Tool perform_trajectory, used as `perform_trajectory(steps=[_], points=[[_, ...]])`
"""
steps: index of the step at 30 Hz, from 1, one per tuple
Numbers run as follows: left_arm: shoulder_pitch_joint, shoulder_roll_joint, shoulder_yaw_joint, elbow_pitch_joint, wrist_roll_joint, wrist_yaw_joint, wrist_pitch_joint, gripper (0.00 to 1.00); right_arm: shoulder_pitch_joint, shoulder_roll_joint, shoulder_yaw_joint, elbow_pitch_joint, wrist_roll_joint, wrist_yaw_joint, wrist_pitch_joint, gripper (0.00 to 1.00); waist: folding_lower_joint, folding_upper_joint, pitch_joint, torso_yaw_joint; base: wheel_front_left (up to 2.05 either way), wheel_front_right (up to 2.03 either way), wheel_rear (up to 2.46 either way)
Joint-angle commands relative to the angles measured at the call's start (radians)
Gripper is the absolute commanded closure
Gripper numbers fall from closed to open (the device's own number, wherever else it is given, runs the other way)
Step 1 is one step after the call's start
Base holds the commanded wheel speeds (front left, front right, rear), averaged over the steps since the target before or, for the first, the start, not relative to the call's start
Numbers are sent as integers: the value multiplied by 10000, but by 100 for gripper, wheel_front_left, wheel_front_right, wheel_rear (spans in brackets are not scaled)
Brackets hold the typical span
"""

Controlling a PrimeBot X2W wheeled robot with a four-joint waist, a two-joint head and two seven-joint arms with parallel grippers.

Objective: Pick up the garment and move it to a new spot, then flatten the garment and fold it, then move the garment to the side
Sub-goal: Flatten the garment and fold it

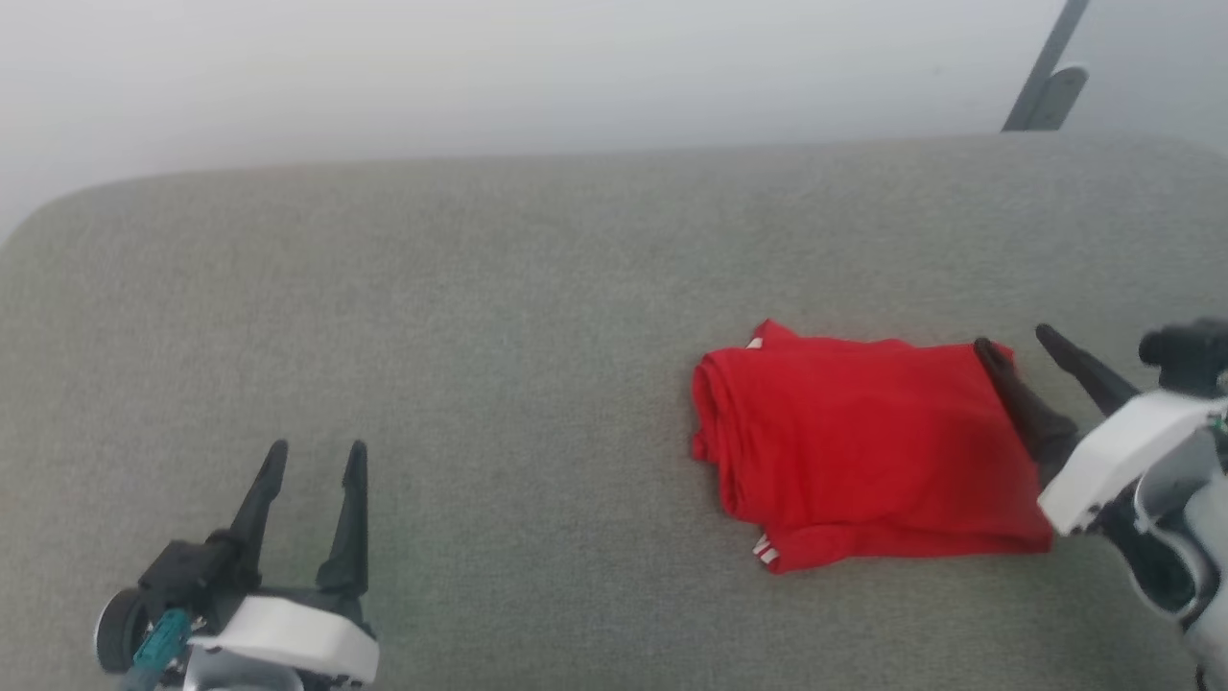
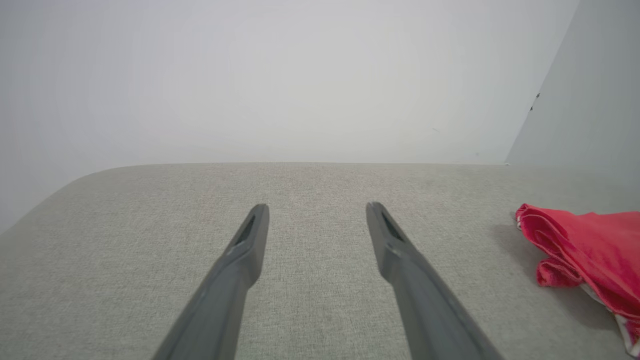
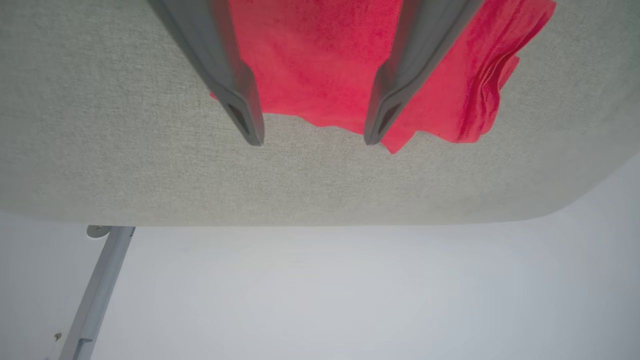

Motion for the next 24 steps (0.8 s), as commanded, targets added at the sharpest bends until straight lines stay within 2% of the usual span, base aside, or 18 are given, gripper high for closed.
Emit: perform_trajectory(steps=[1, 5, 10, 17, 24], points=[[160, 57, 66, 9, -124, -15, -43, 0, 177, 110, 0, 116, -36, 3, -300, 0, 0, 0, -293, -225, 0, 0, 0], [471, 95, 305, -65, -115, -15, -43, 0, 551, 317, 25, 296, -161, 3, -1205, 0, 0, 0, -602, -373, 0, 0, 0], [954, 112, 668, -141, -134, -15, -43, 0, 944, 488, -336, 253, -976, 3, -1532, 0, 0, 0, -861, -529, 0, 0, 0], [1609, 24, 979, -432, -38, -15, -43, 0, 1973, 940, -2163, -809, -2740, 3, -1533, 0, 0, 0, -1018, -504, 0, 0, 0], [2167, -33, 1051, -1098, -184, -15, -43, 0, 3432, 1291, -3743, -1954, -3670, 3, -1536, 0, 0, 0, -895, -264, 0, 0, 0]])
